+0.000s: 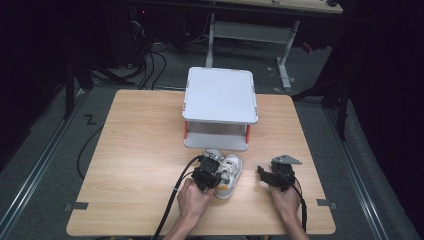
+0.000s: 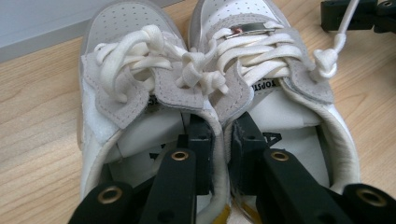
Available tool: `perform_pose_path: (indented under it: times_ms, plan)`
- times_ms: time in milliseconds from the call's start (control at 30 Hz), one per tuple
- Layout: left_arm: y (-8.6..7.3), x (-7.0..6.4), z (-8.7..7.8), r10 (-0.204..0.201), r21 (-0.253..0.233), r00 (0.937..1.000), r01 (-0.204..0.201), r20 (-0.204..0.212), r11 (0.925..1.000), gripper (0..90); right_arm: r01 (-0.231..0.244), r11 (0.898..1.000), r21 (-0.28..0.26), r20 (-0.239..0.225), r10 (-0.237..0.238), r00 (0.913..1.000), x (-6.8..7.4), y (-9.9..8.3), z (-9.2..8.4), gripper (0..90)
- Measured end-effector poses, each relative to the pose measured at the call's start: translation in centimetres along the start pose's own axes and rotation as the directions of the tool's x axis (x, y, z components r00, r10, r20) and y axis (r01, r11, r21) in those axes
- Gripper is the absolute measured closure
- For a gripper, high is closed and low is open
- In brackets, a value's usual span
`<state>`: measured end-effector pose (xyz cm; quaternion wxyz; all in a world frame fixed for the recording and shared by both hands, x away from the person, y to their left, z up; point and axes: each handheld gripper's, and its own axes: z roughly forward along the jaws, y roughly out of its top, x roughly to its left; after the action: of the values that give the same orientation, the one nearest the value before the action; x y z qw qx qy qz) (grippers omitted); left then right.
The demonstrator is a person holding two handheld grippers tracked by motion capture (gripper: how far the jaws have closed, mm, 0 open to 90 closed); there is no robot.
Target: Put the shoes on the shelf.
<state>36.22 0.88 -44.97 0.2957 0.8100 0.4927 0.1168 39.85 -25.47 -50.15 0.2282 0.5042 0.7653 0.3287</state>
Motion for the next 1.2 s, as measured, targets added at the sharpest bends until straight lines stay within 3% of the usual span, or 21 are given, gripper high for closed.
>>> perform_pose_path:
  times_ms: [433,700,1033,1200]
  plan:
    - [-0.3,0.7,-1.3,0.042,-0.034,0.9991,-0.042,0.009,0.9985,82.3,0.003,1.000,-0.001,-0.002,-0.003,1.0000,0.0,0.0,0.0,37.9]
    - [0.7,1.4,-2.8,0.053,-0.070,0.9985,-0.053,0.012,0.9962,82.3,0.002,1.000,0.000,-0.002,-0.002,1.0000,0.0,0.0,0.0,37.8]
    - [1.9,2.8,-3.0,0.046,-0.085,0.9989,-0.045,0.009,0.9953,82.4,0.003,1.000,0.001,-0.003,-0.003,1.0000,0.0,0.0,0.0,38.0]
    - [2.6,3.2,-2.9,0.053,-0.088,0.9986,-0.053,-0.007,0.9947,82.3,0.002,1.000,-0.001,-0.006,-0.002,1.0000,-0.1,0.1,0.0,42.8]
